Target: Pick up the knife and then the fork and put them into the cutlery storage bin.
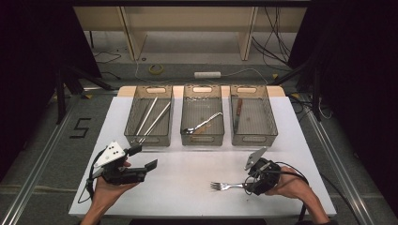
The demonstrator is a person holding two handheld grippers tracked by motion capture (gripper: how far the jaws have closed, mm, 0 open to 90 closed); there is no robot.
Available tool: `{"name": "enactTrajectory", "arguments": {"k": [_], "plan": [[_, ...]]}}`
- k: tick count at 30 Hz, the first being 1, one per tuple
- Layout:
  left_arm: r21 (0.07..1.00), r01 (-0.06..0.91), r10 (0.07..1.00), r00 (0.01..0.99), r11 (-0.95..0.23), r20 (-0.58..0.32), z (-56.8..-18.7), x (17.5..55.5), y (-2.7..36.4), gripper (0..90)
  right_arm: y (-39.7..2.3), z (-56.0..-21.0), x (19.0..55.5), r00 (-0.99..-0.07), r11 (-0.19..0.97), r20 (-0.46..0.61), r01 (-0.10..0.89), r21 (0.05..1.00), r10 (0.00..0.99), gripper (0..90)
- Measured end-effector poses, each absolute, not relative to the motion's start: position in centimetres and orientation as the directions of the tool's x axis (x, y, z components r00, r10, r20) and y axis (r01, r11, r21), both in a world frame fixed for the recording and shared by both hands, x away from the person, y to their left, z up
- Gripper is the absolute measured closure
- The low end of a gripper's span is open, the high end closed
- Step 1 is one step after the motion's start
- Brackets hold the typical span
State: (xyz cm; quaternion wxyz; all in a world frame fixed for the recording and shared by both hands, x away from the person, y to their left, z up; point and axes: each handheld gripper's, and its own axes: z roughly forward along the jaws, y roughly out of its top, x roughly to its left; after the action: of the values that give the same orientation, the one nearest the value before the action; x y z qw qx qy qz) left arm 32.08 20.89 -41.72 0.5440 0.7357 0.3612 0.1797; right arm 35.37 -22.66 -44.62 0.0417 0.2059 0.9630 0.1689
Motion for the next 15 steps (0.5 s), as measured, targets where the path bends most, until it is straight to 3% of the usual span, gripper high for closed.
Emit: {"name": "enactTrajectory", "arguments": {"k": [15], "plan": [[0.930, 0.337, 0.726, 0.675, -0.149, -0.128, -41.72, 32.08, 20.86, 18.5, -22.33, -45.62, 35.85, -0.928, 0.896, -0.011, 0.356, 0.266, 0.372, 60.5]]}}
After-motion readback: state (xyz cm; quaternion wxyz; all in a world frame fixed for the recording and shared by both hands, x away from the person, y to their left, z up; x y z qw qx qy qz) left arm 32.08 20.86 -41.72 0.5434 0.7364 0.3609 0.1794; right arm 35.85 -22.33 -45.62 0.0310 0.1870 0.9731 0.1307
